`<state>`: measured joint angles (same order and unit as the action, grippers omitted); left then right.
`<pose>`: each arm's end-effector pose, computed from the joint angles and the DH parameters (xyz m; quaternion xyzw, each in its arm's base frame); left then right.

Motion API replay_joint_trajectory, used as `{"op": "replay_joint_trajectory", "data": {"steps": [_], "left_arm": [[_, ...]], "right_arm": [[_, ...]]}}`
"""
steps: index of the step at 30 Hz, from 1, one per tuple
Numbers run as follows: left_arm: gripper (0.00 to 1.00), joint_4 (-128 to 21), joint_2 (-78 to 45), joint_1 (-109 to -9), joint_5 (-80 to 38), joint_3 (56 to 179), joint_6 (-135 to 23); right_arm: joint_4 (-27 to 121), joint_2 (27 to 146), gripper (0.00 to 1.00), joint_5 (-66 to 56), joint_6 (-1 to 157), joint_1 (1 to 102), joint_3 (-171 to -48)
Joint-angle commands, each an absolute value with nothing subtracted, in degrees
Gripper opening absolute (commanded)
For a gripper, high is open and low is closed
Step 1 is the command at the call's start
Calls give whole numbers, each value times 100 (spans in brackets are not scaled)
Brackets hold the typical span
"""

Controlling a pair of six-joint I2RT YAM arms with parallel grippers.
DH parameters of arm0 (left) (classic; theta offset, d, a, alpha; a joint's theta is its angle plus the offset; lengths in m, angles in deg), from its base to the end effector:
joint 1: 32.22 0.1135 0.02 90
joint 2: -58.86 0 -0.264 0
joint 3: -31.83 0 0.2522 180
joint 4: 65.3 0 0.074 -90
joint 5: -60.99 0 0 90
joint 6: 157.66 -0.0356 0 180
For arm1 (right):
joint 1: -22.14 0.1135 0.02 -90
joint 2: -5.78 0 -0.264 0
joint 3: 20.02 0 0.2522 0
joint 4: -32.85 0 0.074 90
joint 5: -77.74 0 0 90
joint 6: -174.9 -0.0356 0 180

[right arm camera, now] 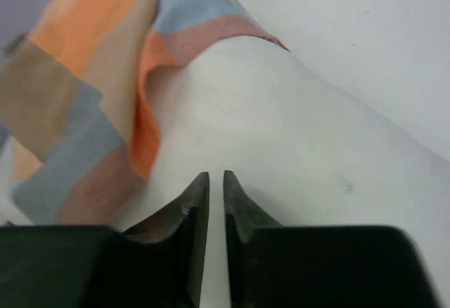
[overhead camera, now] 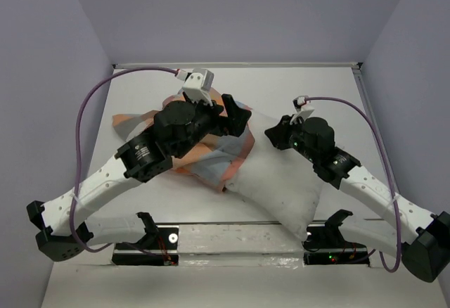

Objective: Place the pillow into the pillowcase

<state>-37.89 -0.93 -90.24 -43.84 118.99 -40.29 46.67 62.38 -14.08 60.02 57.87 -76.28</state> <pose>0.1240 -0.1814 0.4575 0.0974 0.7006 -0.4082 0.5771 0.1899 0.1352 0.3056 -0.0649 0.7862 0.2993 0.5368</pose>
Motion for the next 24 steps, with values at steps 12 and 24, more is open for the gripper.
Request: {"op": "replay_joint_trajectory", "data": {"steps": [12,24], "left_arm": [[88,-2139,-3798,-8566,-5554,14638,-6853],[68,-1691,-4705,-8249,-5502,15026,-7118]], "right_arm": [[5505,5702,0,-2500,6355,5677,-7650],[5409,5298,0,-2403,6328,5624,-7333]]}}
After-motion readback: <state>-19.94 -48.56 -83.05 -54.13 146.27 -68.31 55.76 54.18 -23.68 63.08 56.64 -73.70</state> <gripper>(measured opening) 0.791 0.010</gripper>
